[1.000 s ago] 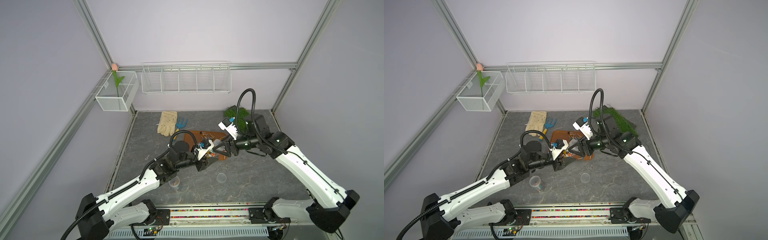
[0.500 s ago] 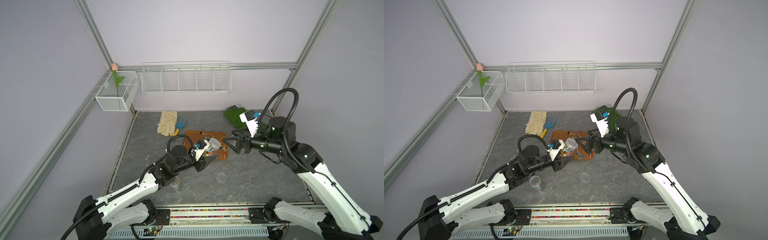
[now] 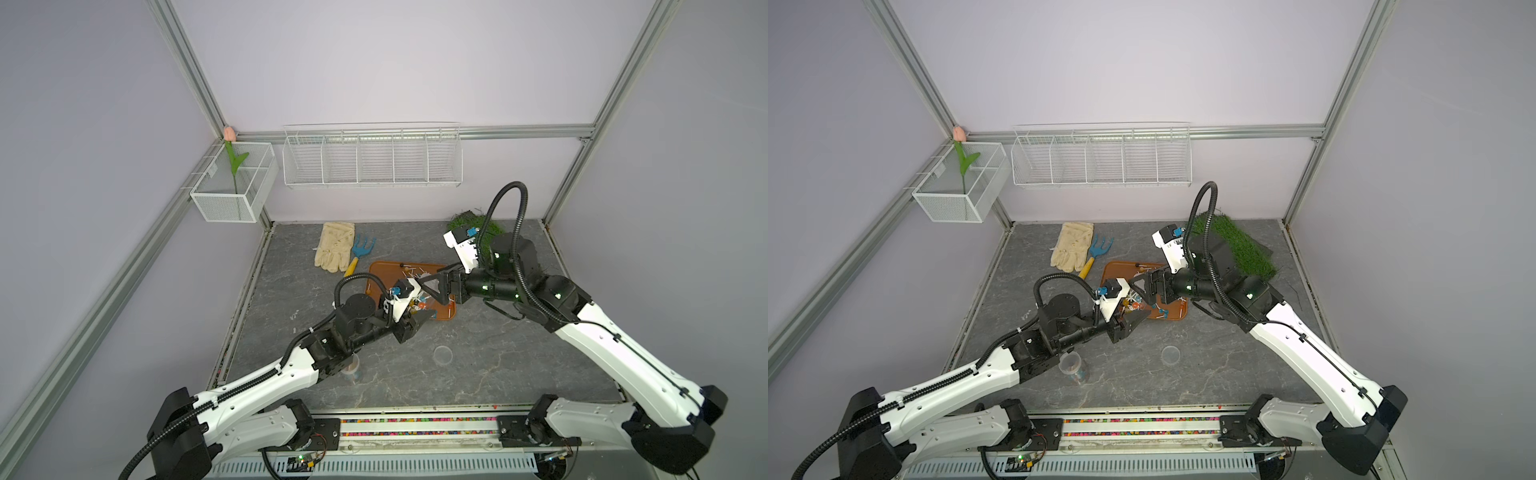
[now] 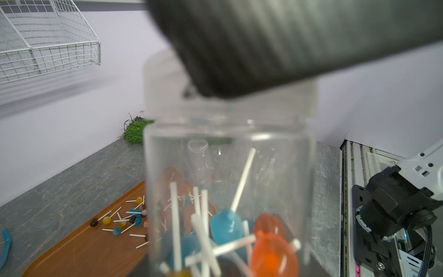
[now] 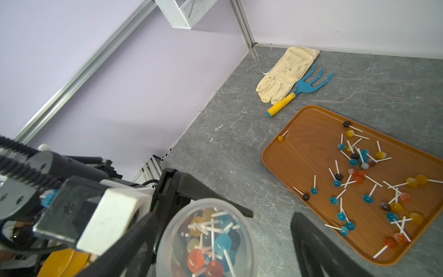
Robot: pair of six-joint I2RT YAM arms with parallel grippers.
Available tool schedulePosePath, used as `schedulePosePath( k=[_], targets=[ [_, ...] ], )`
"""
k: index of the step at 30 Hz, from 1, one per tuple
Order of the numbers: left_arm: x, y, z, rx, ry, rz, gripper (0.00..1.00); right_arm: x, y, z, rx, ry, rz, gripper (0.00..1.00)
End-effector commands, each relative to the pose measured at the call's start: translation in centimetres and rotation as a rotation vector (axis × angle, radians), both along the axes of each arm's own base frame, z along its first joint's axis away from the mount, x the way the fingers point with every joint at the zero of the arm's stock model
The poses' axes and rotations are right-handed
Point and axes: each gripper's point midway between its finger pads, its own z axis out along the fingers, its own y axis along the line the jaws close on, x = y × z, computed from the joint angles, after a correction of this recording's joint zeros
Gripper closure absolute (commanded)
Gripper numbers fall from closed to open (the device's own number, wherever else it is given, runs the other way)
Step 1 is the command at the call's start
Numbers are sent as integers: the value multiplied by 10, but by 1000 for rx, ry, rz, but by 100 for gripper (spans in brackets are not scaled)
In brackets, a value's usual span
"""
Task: Pour the candies out of the jar
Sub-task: Unscrew the lid from the jar.
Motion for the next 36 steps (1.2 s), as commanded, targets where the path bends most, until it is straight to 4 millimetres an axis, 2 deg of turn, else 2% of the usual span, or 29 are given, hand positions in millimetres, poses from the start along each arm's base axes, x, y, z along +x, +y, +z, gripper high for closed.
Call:
schedulePosePath(
  k=[1, 4, 7, 12, 17, 18, 21, 22, 24, 28, 32, 33, 35, 36],
  targets=[
    [2, -2, 15, -46, -29, 8, 64, 2, 5, 3, 13, -15, -2, 28],
    [2, -1, 16, -51, -32, 9, 64, 2, 6, 3, 12, -21, 0, 43],
    [2, 0, 17, -58, -31, 15, 64, 0, 6, 3, 12, -21, 6, 48],
    [-1, 1, 22, -83, -18, 8, 64, -3, 7, 10, 15, -52, 39, 50],
    [-15, -2, 33, -109, 20, -65, 64, -8, 5, 43, 50, -143, 141, 52],
    [-19, -3, 36, -118, 30, -88, 64, -14, 6, 52, 54, -191, 199, 51],
    [-32, -5, 44, -134, 63, -156, 65, -49, 4, 78, 106, -345, 457, 50],
    [-38, -6, 47, -140, 72, -185, 65, -64, 1, 86, 142, -372, 558, 49],
    [-48, -7, 53, -157, 88, -241, 65, -78, -5, 96, 199, -393, 665, 48],
    [-60, -9, 63, -190, 108, -308, 65, -78, -7, 99, 216, -397, 688, 49],
    [-59, -9, 62, -189, 96, -299, 65, -75, -5, 96, 217, -374, 688, 49],
    [-58, -10, 62, -189, 92, -296, 65, -74, -5, 95, 213, -368, 683, 44],
    [-56, -10, 63, -190, 83, -287, 65, -70, -6, 95, 200, -366, 647, 10],
    [-55, -9, 63, -190, 79, -282, 65, -68, -7, 97, 194, -373, 618, 0]
  ],
)
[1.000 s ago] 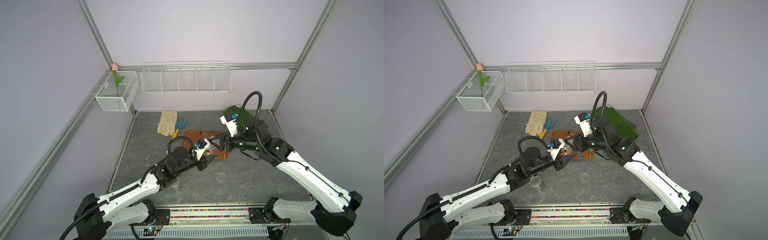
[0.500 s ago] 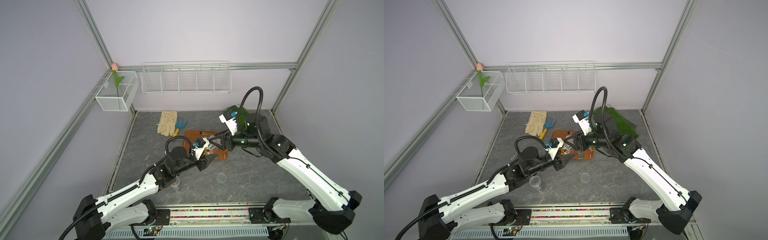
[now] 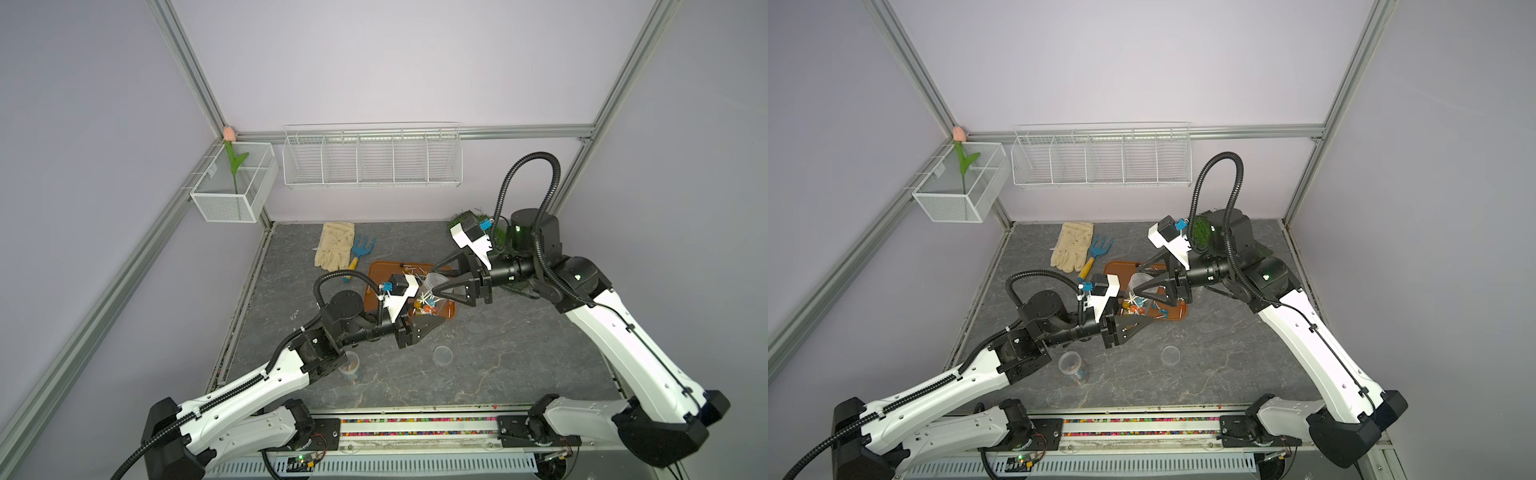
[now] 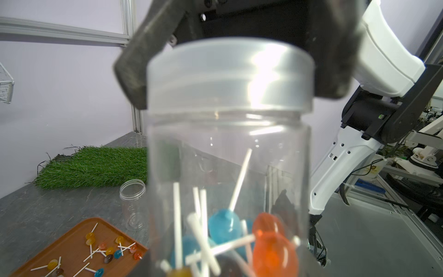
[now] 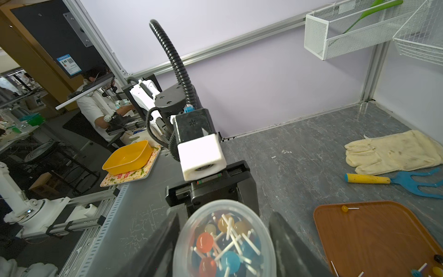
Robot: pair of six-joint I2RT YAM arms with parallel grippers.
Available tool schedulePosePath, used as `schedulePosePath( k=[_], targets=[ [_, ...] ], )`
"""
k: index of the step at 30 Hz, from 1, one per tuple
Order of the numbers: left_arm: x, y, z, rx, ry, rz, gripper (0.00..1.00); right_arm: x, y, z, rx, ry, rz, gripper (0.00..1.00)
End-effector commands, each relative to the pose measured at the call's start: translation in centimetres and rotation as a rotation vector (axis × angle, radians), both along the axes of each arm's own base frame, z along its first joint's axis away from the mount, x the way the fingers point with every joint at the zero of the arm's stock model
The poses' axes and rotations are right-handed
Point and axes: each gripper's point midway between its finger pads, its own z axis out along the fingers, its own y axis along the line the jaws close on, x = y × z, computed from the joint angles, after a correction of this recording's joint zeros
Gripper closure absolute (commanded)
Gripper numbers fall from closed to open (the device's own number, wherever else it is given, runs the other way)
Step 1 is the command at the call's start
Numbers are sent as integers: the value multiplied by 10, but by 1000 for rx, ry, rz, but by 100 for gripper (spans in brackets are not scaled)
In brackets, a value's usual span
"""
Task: Pour the candies out of the jar
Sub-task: Unscrew the lid from the jar.
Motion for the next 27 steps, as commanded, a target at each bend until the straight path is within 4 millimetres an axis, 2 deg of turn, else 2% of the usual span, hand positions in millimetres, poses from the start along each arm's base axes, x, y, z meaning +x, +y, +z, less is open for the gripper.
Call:
schedulePosePath(
  k=[1, 4, 7, 10, 13, 17, 20, 23, 27],
  targets=[
    [0, 1, 0, -2, -8, 3, 65, -7, -7, 27, 62, -58, -15, 5],
    [8, 5, -1, -6, -25, 56, 65, 0, -13, 43, 120, -60, -118, 9],
    [16, 8, -1, -18, -45, 112, 65, 23, -19, 44, 122, 29, -298, 9],
    [23, 10, -3, -14, -63, 151, 65, 38, -22, 29, 64, 122, -431, 5],
    [29, 9, -6, -1, -78, 181, 65, 39, -16, 8, -37, 151, -499, 4],
    [35, 9, -9, 12, -90, 207, 65, 33, -4, -10, -103, 169, -506, 4],
    [36, 9, -9, 10, -91, 213, 65, 39, -4, -24, -129, 201, -549, 2],
    [36, 10, -11, 9, -85, 216, 65, 40, -2, -29, -127, 222, -552, 0],
    [37, 11, -12, 7, -81, 220, 65, 41, 0, -31, -126, 227, -553, 3]
  ],
)
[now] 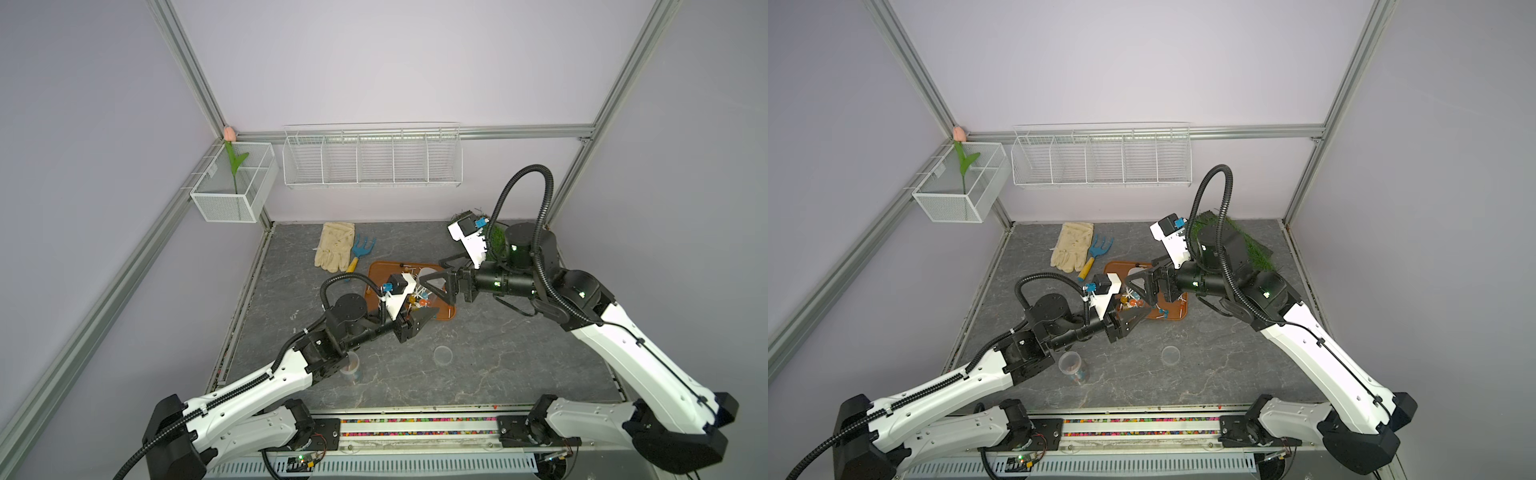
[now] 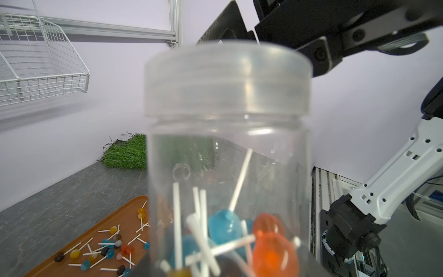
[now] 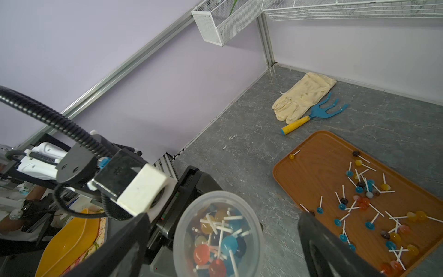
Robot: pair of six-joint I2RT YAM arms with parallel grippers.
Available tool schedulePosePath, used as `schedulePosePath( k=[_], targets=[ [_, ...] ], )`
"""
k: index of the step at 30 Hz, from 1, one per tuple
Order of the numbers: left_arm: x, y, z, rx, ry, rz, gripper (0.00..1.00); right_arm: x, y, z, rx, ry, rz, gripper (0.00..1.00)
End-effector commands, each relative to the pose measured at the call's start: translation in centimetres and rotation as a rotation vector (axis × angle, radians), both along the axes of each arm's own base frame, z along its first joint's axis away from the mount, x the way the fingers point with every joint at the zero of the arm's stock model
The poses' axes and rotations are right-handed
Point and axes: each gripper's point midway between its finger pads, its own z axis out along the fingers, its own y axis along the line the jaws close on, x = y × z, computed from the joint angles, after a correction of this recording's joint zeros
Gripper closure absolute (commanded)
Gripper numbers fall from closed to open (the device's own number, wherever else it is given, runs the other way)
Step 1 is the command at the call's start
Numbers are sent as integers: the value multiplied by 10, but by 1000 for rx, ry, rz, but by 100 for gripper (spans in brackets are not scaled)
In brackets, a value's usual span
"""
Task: Pour the candies out of the jar
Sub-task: Unscrew the lid from the jar.
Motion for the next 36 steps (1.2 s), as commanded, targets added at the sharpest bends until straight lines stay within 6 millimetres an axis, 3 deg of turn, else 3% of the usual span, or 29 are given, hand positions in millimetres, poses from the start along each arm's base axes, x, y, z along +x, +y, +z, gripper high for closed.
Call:
schedulePosePath(
  k=[1, 12, 19, 26, 30, 36],
  targets=[
    [1, 3, 8, -34, -33, 13, 65, 3, 2, -7, -6, 23, -23, 4],
    [2, 2, 7, -33, -34, 14, 65, 1, 12, -14, -10, 45, 22, 18],
    [2, 3, 8, -32, -36, 16, 65, 2, 14, -16, -22, 37, 28, 45],
    [1, 2, 8, -34, -31, 11, 65, 4, 13, -13, -34, 1, 33, 54],
    [-1, 2, 11, -41, -31, 2, 65, -3, 21, -3, 16, -28, 97, 56],
    [-9, -2, 16, -45, -22, -56, 64, -28, 19, 30, 105, -172, 319, 55]
  ],
)
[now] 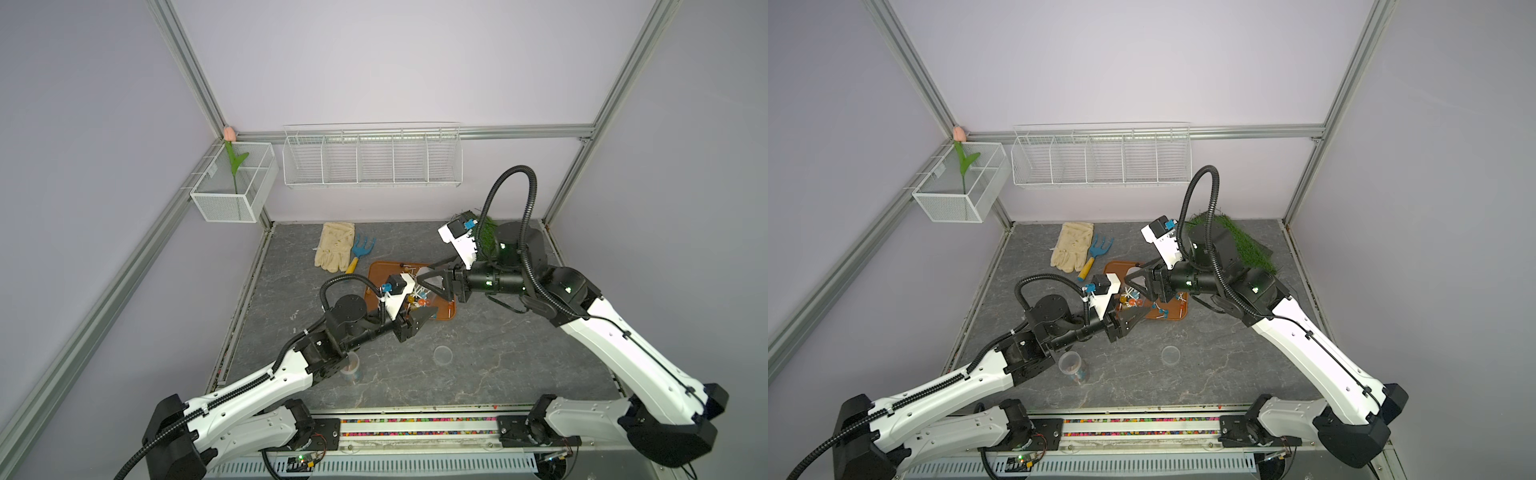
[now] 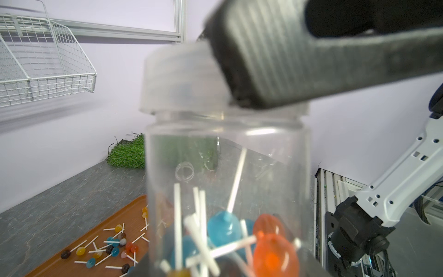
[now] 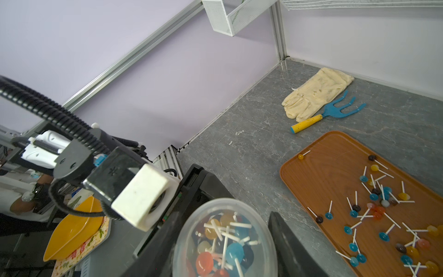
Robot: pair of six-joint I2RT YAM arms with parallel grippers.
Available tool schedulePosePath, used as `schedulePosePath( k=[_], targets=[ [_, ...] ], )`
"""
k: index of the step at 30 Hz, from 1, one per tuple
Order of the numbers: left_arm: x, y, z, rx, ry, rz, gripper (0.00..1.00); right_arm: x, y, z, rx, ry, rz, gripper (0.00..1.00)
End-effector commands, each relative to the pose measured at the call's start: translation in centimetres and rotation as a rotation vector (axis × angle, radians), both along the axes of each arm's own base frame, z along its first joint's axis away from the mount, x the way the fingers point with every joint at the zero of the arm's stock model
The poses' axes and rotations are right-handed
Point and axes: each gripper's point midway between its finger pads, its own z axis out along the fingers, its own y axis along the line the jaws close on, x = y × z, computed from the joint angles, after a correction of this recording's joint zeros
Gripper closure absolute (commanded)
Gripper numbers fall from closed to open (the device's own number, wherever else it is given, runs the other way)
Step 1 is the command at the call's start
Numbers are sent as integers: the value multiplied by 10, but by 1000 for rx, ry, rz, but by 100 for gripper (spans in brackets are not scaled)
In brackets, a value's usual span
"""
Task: Pour the candies out of the jar
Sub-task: Unscrew the lid from the jar.
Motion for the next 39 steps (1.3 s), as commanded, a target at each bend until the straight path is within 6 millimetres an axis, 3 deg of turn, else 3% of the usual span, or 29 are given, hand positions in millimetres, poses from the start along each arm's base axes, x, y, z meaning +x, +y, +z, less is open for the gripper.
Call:
schedulePosePath(
  k=[1, 4, 9, 10, 12, 13, 17, 20, 22, 24, 30, 39],
  targets=[
    [-12, -4, 17, -36, -11, -70, 64, -34, 2, 42, 128, -172, 263, 54],
    [-18, -5, 23, -48, -7, -105, 64, -69, -11, 51, 173, -344, 490, 48],
    [-21, -3, 26, -55, -10, -114, 64, -62, -17, 46, 131, -374, 484, 48],
    [-21, -3, 27, -56, -13, -113, 64, -61, -16, 44, 121, -358, 485, 40],
    [-20, -3, 26, -53, -12, -113, 64, -57, -15, 42, 121, -334, 471, 8],
    [-20, -4, 25, -51, -12, -112, 64, -56, -14, 44, 137, -325, 461, 2],
    [-19, -3, 24, -47, -15, -104, 64, -52, -15, 67, 226, -328, 390, 9],
    [-17, -2, 23, -45, -15, -91, 64, -25, -16, 74, 226, -245, 204, 9],
    [-15, -2, 22, -46, -16, -78, 64, -4, -19, 64, 180, -164, 63, 5],
    [-12, -1, 21, -47, -18, -63, 64, 3, -20, 50, 113, -111, -16, 2],
    [-9, -1, 18, -43, -15, -51, 64, -4, -11, 23, -2, -25, -86, 0],
    [-8, 0, 17, -42, -14, -42, 64, 0, -10, 7, -35, 19, -139, 9]
  ],
)
